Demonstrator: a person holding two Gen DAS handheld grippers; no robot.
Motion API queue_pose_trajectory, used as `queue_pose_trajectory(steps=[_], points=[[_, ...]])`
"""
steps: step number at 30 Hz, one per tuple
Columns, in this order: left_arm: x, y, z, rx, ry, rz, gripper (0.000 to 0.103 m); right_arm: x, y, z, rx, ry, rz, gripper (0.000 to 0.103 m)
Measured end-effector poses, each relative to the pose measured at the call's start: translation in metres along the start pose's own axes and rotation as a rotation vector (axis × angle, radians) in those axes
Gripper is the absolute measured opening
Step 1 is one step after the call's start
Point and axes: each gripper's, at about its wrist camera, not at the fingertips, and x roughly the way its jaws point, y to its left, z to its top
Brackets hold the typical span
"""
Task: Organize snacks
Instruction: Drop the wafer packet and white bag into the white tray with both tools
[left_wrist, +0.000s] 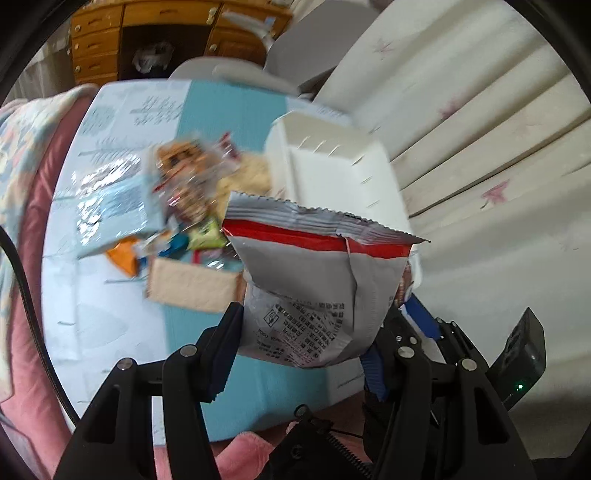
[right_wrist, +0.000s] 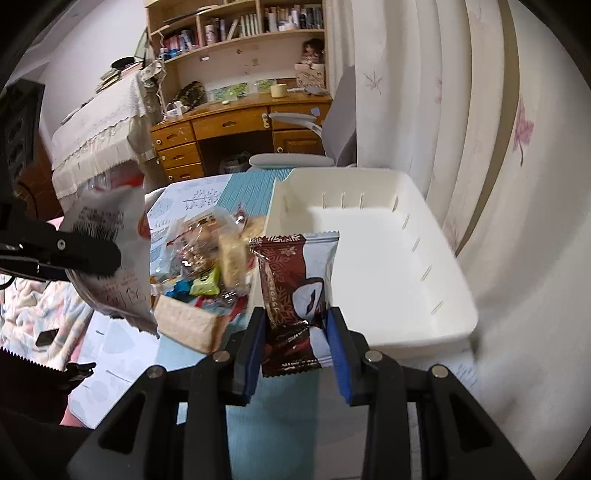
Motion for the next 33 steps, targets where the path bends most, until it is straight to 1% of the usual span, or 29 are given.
queue_pose_trajectory(steps=[5, 10, 14, 15, 18, 20, 22, 24, 29, 33], points=[[0.019, -0.039, 0.008, 0.009, -0.07, 0.013, 0.058, 0.0, -0.036, 0.014, -0.054, -0.018, 0.01, 0.034], [0.044, -0.068, 0.016, 0.01, -0.111, 0.015, 0.058, 0.007, -0.07, 0.022, -0.096, -0.008, 0.01, 0.034], [0.067, -0.089, 0.025, 0.024, -0.125, 0.005, 0.058, 0.014, -0.088, 0.023, -0.113, -0.001, 0.008, 0.035], [0.072, -0.093, 0.027, 0.025, -0.122, 0.008, 0.058, 0.016, -0.091, 0.023, -0.117, 0.002, 0.01, 0.038], [0.085, -0.101, 0.03, 0.008, -0.104, 0.032, 0.061, 0.024, -0.098, 0.022, -0.131, 0.028, 0.029, 0.041], [0.091, -0.103, 0.029, -0.002, -0.091, 0.038, 0.064, 0.028, -0.102, 0.021, -0.139, 0.047, 0.039, 0.045], [0.091, -0.103, 0.028, -0.014, -0.1, 0.026, 0.068, 0.029, -0.103, 0.019, -0.141, 0.052, 0.047, 0.046], [0.089, -0.1, 0.025, -0.035, -0.12, 0.015, 0.082, 0.03, -0.103, 0.018, -0.139, 0.057, 0.053, 0.05], [0.081, -0.083, 0.021, -0.084, -0.155, 0.041, 0.083, 0.032, -0.104, 0.015, -0.116, 0.071, 0.07, 0.053], [0.075, -0.063, 0.016, -0.107, -0.159, 0.09, 0.083, 0.033, -0.1, 0.014, -0.087, 0.081, 0.08, 0.054]])
